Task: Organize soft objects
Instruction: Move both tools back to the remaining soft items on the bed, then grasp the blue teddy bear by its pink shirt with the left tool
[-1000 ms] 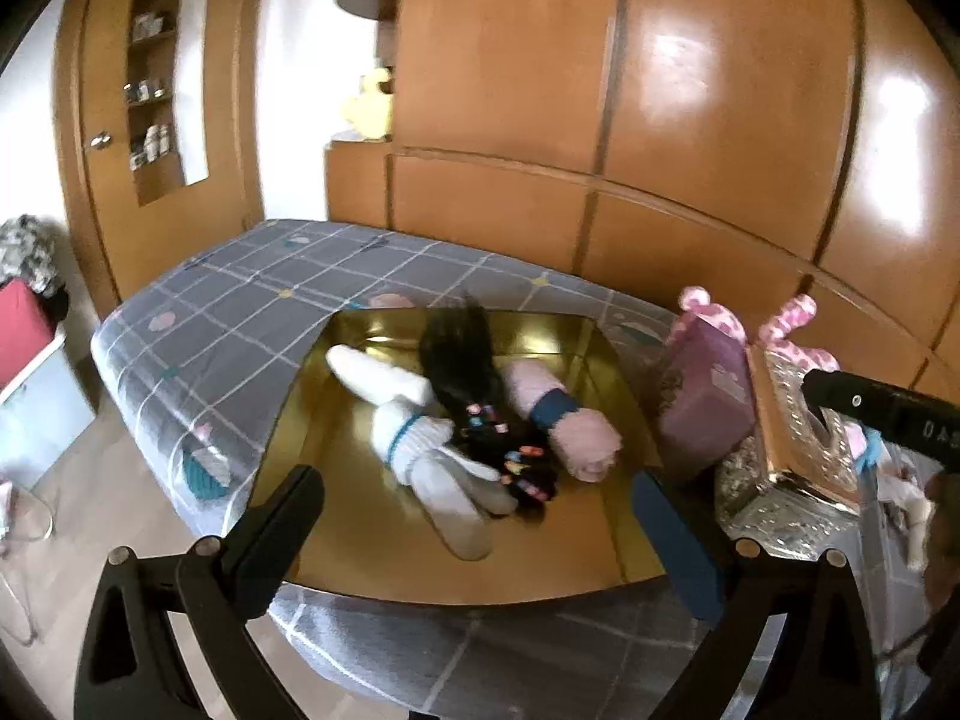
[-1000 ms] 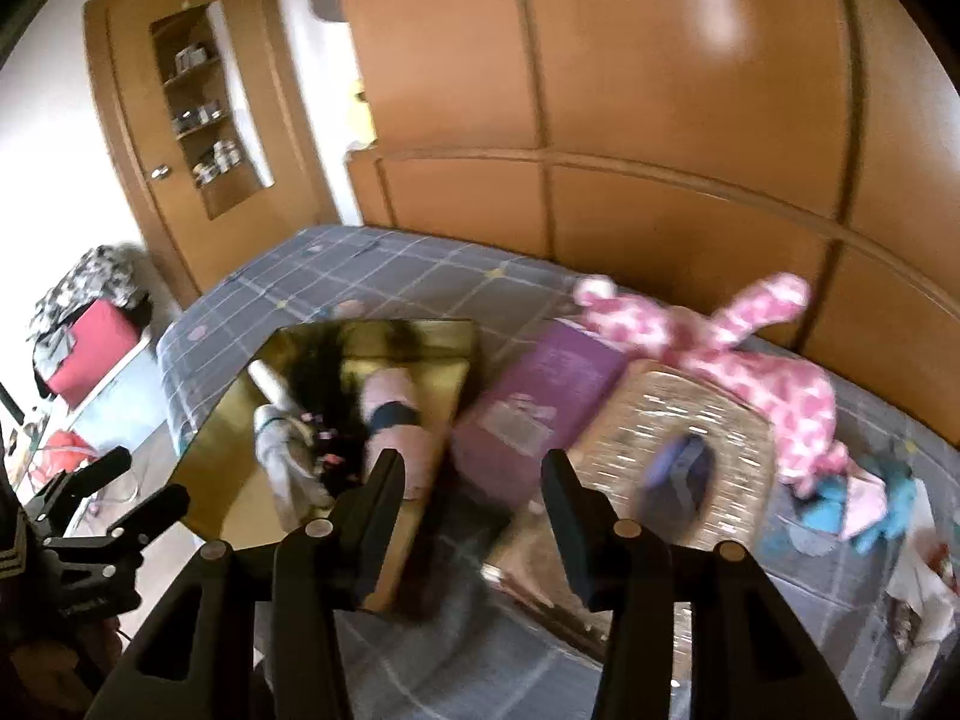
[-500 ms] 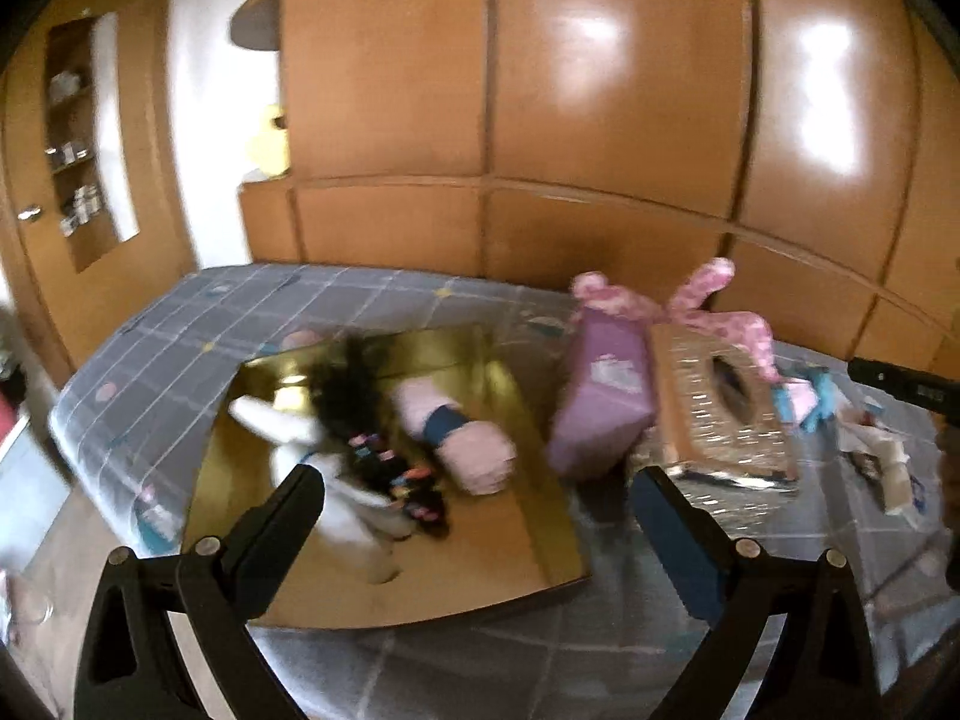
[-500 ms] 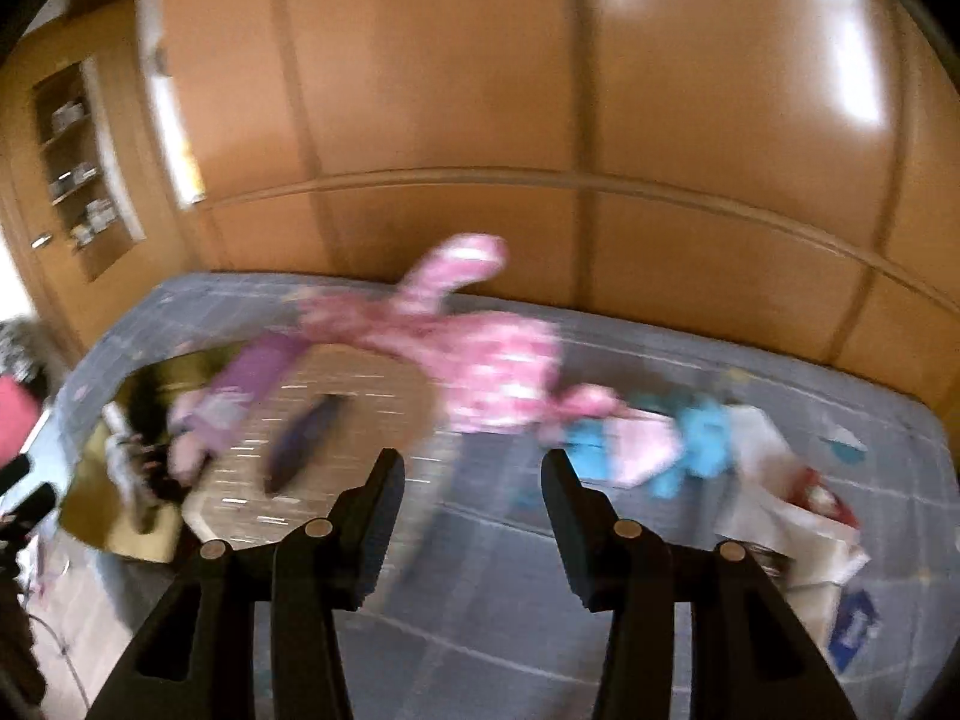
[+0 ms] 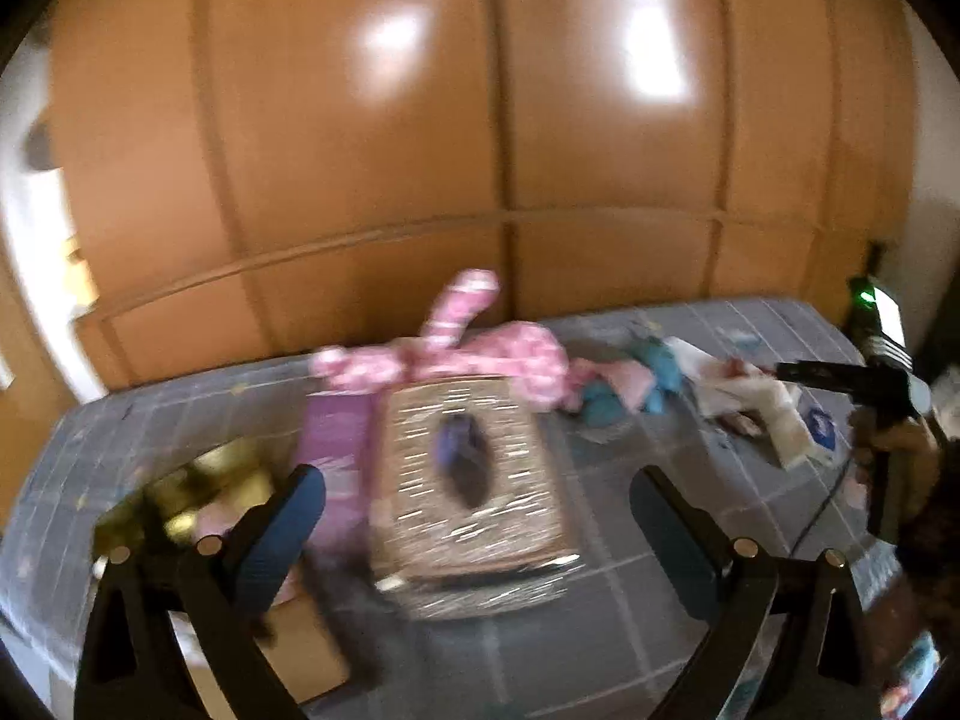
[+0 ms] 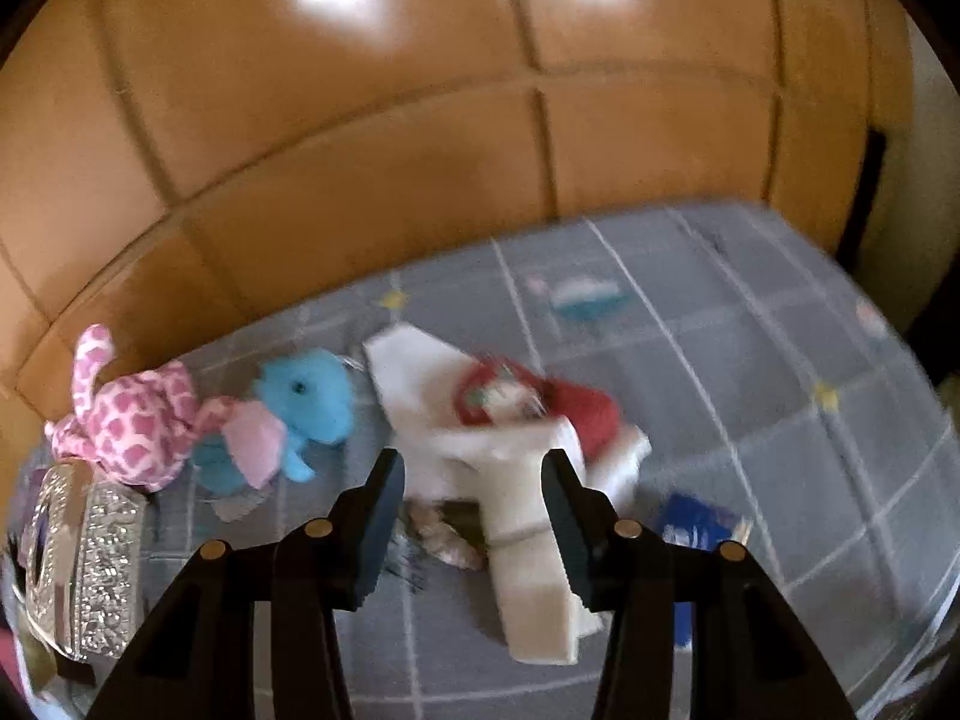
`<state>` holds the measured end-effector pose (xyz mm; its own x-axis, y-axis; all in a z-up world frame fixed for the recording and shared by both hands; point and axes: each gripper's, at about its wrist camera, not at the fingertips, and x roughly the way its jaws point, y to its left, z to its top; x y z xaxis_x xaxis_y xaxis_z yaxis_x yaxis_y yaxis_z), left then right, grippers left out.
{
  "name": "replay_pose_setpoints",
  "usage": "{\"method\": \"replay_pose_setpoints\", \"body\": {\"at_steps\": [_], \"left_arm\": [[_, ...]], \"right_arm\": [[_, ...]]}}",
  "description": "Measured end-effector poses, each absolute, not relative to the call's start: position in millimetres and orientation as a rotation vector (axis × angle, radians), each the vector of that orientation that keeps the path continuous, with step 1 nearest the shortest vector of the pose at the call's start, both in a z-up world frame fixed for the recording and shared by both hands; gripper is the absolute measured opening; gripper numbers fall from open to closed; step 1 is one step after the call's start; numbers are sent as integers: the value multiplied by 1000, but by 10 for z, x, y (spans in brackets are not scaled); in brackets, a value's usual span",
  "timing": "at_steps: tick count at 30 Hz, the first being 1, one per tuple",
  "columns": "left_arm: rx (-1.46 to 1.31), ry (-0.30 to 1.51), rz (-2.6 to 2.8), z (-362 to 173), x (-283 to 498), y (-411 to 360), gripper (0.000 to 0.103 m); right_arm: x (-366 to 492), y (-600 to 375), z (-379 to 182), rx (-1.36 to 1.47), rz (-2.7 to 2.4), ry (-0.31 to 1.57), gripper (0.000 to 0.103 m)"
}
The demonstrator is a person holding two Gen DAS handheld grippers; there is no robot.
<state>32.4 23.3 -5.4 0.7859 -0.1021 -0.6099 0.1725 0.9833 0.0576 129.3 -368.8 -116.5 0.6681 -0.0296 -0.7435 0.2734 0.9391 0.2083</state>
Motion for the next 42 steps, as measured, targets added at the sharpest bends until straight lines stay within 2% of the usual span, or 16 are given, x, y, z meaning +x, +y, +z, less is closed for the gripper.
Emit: {"method": "replay_pose_setpoints", "body": {"at_steps": [3,14,25,34,35,36,38,41,42], "left_arm": [[150,706,-228,-117,552,-164,93],[274,899,-321,-694,1555,-1413,93],[496,934,-298,-1236,2363,-2083,93],[507,946,-346,-1516,2810,-2263,93],[500,950,-357,-1540,2835,-2274,89],[493,952,-368,-1567,2853,-2284,73],[471,969,-394,-1636,2896,-2307,53],[414,1016,-458,-1701,2905,-2333,33],[403,1004,-458,-1676,2879,-2325,32]], "right_arm": [[1266,-3848,-1130,399,-165,808,48],[1226,-4001,-1129,550,-147,807,48],[1150,-4203,-1162,706,-135,791,49],[1069,-4405,-1234,834,-161,768,50],[1058,-4422,-1236,842,-166,765,50],[1050,-4437,-1240,849,-173,762,50],[1031,-4475,-1254,866,-188,757,50],[979,-4563,-1284,907,-217,739,50],[964,-4585,-1291,918,-225,732,50]]}}
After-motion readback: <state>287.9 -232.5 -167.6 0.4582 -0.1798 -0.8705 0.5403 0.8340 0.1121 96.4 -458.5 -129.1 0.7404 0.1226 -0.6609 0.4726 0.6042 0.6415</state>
